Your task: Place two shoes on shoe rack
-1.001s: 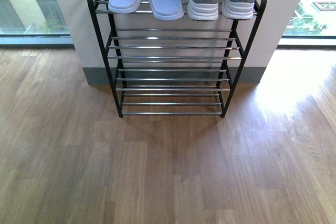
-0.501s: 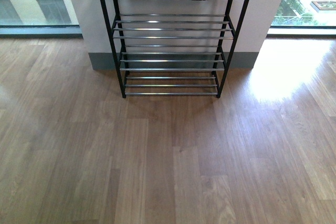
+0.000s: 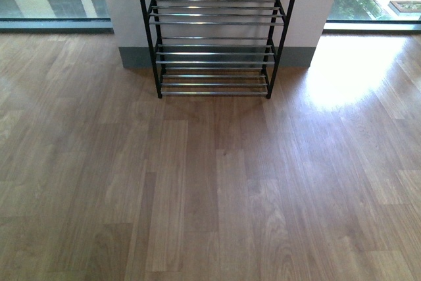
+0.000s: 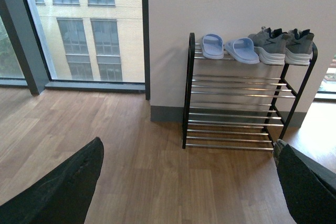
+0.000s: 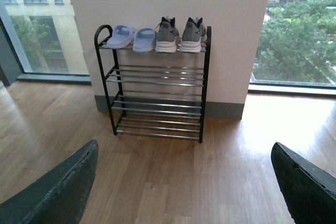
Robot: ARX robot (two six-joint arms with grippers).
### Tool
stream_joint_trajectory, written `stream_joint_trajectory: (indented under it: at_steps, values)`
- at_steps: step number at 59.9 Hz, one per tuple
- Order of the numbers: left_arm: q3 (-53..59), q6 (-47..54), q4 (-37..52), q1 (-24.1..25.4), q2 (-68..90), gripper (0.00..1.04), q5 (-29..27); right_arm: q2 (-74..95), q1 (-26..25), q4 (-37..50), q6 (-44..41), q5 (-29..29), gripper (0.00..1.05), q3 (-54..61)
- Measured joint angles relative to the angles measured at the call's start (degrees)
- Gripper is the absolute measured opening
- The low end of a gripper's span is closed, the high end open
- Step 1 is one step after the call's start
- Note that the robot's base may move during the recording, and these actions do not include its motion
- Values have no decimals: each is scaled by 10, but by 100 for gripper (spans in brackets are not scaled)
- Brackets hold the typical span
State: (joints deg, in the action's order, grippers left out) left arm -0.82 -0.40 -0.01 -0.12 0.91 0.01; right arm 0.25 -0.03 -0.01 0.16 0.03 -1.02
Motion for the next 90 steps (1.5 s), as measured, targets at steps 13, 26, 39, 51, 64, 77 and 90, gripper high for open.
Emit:
stream_joint_trajectory:
  at_steps: [13,26,39,51,64,77,90]
  values:
    - [0,0,0,0,0,95,0,0,0,0,0,0,95,0]
    - [0,0,0,0,0,95,0,0,0,0,0,0,95,0]
    - [0,0,0,0,0,95,0,0,0,0,0,0,95,0]
    - [0,0,0,0,0,95,0,0,0,0,0,0,95,0]
    - [0,0,0,0,0,95,0,0,0,0,0,0,95,0]
    - [0,0,0,0,0,95,0,0,0,0,0,0,95,0]
    - [0,0,0,0,0,95,0,0,0,0,0,0,95,0]
